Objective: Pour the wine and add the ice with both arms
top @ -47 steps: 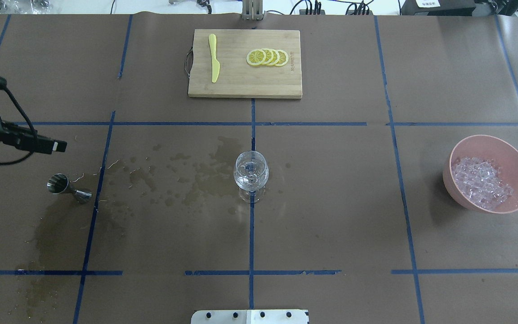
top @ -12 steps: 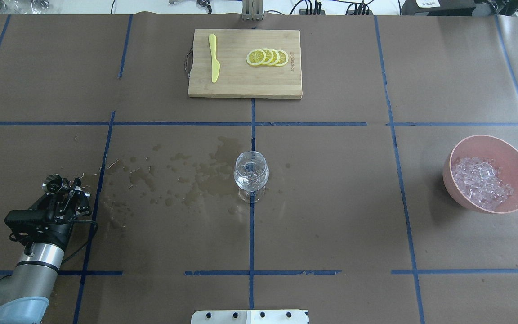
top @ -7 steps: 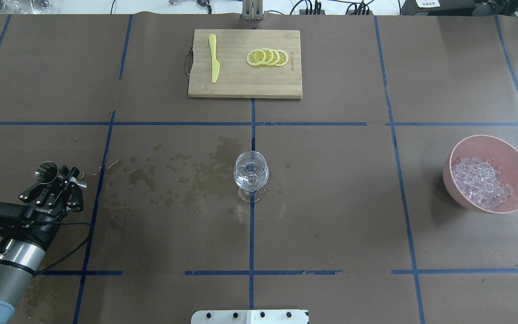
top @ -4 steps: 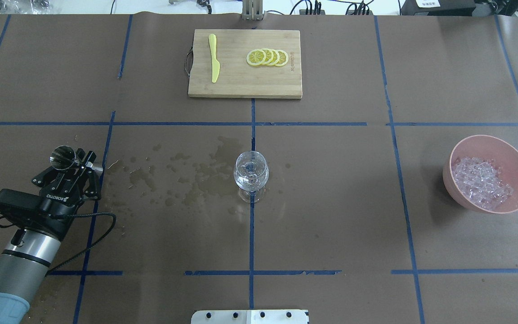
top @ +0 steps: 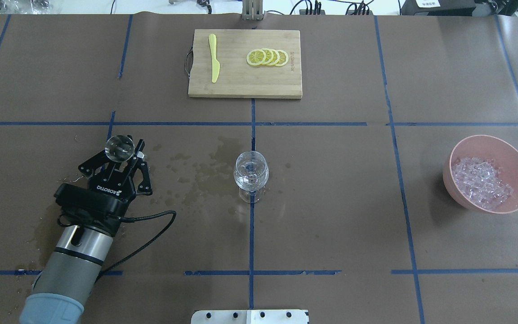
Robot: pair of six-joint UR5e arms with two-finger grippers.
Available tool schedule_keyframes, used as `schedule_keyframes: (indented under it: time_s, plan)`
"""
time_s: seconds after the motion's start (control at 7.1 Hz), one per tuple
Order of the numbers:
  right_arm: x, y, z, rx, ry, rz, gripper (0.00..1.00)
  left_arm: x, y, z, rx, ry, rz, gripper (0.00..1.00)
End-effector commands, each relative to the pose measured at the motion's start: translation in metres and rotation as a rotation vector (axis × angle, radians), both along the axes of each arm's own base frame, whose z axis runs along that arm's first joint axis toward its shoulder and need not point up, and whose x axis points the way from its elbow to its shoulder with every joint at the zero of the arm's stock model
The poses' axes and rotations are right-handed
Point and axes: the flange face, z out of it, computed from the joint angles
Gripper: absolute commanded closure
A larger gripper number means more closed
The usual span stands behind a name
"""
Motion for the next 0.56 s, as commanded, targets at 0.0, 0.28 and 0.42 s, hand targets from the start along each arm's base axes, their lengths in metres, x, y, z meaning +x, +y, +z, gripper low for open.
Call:
schedule_keyframes:
  time_s: [0.0, 0.28, 0.42]
  plan:
    - [0.0, -0.001, 0.0, 0.001, -0.001, 0.0, 0.0, 0.028, -0.003, -0.04, 0.0, -0.142, -0.004, 1.0]
    - [0.0, 0.0, 0.0, -0.001, 0.0, 0.0, 0.0, 0.058, -0.004, -0.078, -0.011, -0.238, -0.003, 1.0]
    - [0.0, 0.0, 0.0, -0.001, 0.0, 0.0, 0.0, 0.068, -0.005, -0.094, -0.014, -0.268, -0.001, 1.0]
